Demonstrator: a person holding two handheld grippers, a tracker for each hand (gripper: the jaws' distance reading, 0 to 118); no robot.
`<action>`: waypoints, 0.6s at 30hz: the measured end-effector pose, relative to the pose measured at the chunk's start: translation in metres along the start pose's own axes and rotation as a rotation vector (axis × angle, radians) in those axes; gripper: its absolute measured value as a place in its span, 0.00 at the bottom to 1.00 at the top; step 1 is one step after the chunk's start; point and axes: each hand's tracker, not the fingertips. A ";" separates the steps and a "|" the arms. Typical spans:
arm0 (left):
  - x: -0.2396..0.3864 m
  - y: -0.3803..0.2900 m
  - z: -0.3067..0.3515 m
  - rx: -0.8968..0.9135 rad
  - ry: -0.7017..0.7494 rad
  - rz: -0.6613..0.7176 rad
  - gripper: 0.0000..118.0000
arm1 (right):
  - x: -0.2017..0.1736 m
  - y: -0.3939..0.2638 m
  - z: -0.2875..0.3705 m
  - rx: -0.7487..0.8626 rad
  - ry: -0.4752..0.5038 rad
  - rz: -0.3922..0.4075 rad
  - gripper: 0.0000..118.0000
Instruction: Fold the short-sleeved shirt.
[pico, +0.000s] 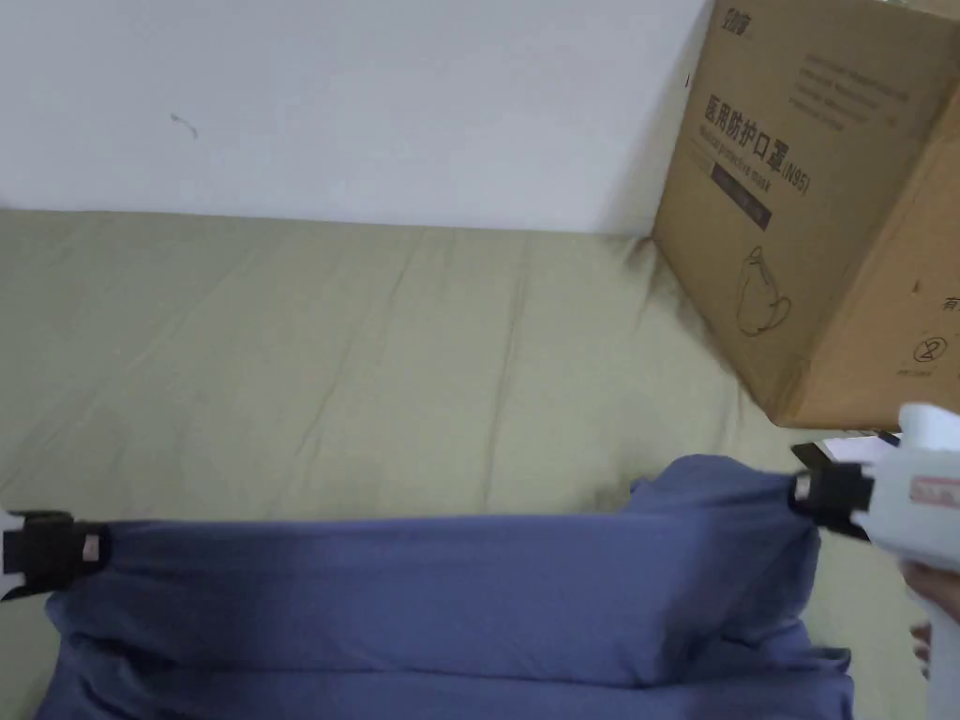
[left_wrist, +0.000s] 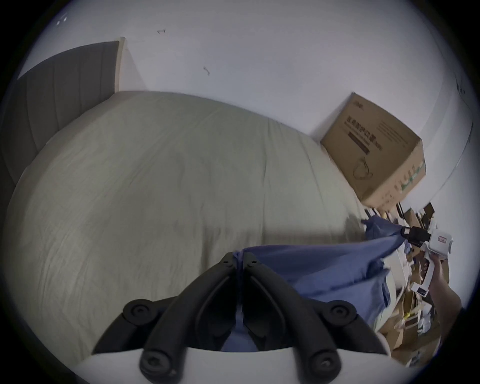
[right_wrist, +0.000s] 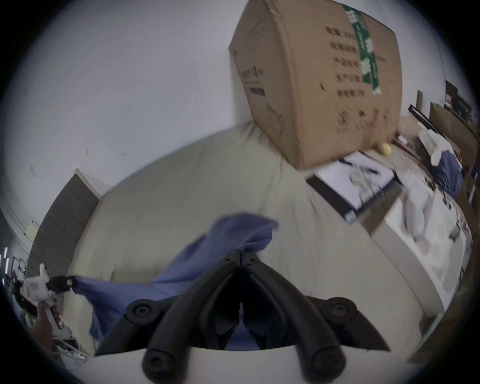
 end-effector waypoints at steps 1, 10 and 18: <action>-0.004 -0.009 0.005 -0.022 -0.014 0.002 0.01 | 0.006 -0.016 0.010 -0.037 -0.007 0.005 0.00; -0.027 -0.101 0.043 -0.138 -0.061 -0.021 0.01 | 0.061 -0.154 0.072 -0.232 -0.030 -0.150 0.00; -0.029 -0.139 0.036 -0.165 0.218 -0.132 0.98 | 0.051 -0.163 0.056 -0.187 -0.187 -0.015 0.94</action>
